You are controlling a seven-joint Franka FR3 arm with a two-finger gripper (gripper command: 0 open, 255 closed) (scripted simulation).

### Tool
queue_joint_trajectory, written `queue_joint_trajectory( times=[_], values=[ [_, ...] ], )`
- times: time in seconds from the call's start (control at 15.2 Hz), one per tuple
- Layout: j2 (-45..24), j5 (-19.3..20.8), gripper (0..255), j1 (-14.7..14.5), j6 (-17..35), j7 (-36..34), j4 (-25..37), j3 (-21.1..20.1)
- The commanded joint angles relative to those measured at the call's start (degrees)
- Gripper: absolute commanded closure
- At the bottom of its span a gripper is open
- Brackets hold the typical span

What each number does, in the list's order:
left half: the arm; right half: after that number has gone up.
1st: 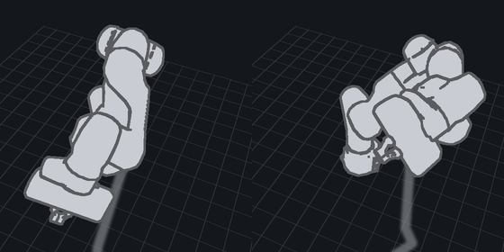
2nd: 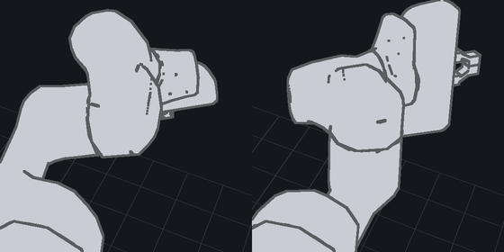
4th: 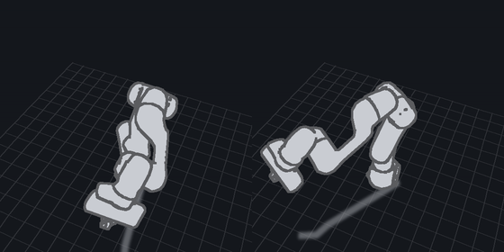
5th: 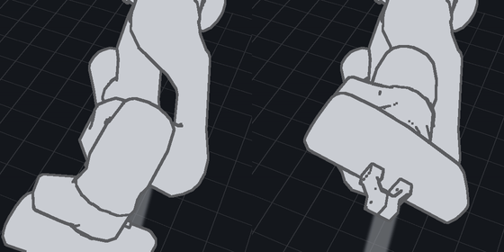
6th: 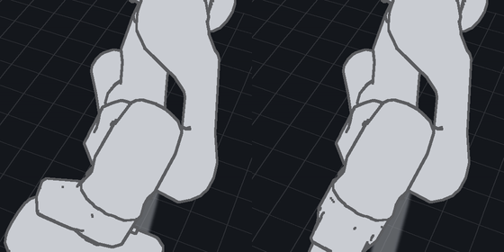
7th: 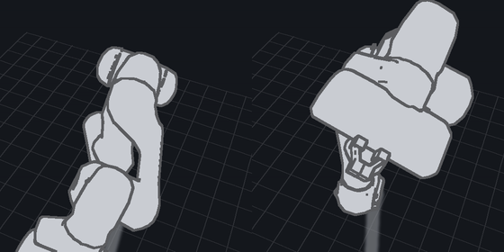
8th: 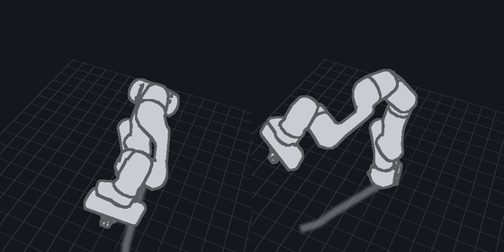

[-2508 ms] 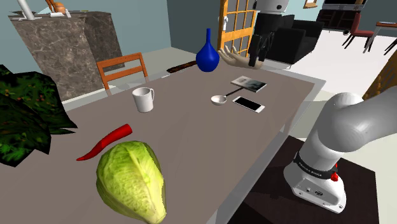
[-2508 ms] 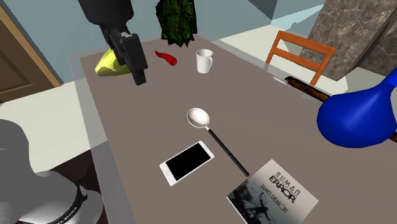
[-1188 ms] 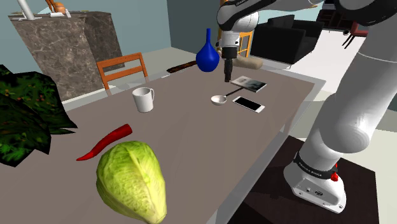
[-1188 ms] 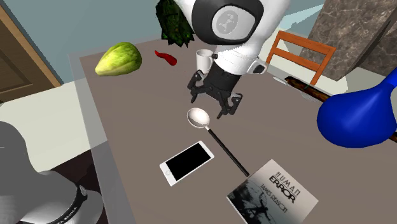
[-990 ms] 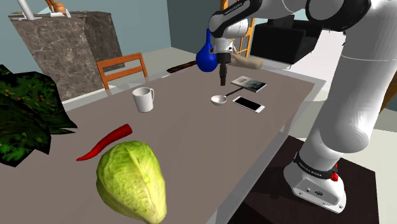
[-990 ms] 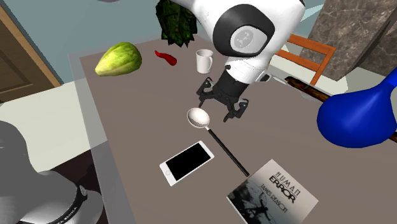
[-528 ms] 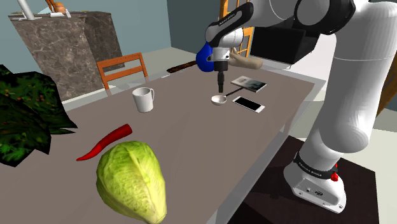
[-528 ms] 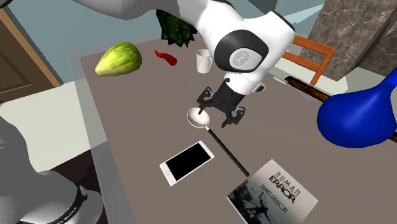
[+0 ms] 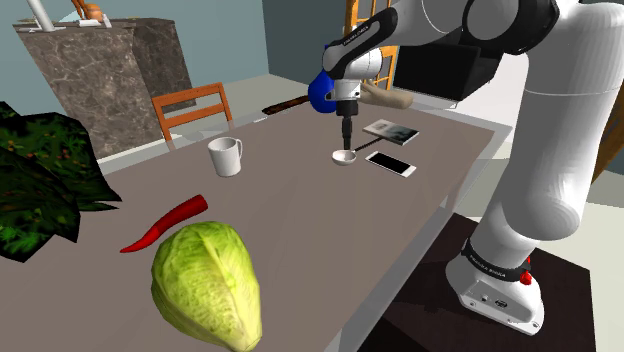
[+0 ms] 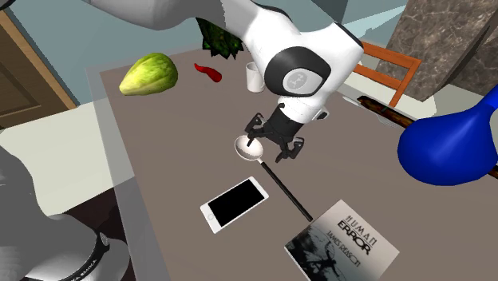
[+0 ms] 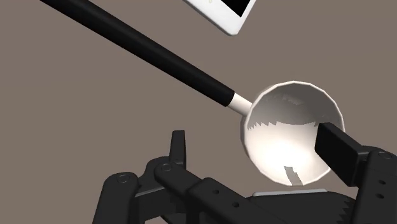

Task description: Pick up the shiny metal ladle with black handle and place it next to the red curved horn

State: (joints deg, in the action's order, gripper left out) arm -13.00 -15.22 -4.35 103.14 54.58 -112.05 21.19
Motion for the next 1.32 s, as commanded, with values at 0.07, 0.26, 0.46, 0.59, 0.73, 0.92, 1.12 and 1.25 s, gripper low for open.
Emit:
queue_joint_trajectory(
  times=[0.07,0.26,0.46,0.59,0.73,0.92,1.12,1.25],
  values=[
    [0.0,0.0,255,0.0,0.0,0.0,0.0,0.0],
    [0.0,0.0,255,0.0,0.0,0.0,0.0,0.0],
    [0.0,0.0,255,0.0,0.0,0.0,0.0,0.0],
    [0.0,0.0,255,0.0,0.0,0.0,0.0,0.0],
    [0.38,0.18,255,-0.03,-0.63,-0.21,0.31,0.04],
    [1.42,0.66,255,-0.08,-2.59,-0.82,1.39,0.16],
    [2.36,1.09,255,-0.12,-4.58,-1.4,2.57,0.25],
    [2.94,1.35,255,-0.14,-5.92,-1.78,3.43,0.3]
  ],
)
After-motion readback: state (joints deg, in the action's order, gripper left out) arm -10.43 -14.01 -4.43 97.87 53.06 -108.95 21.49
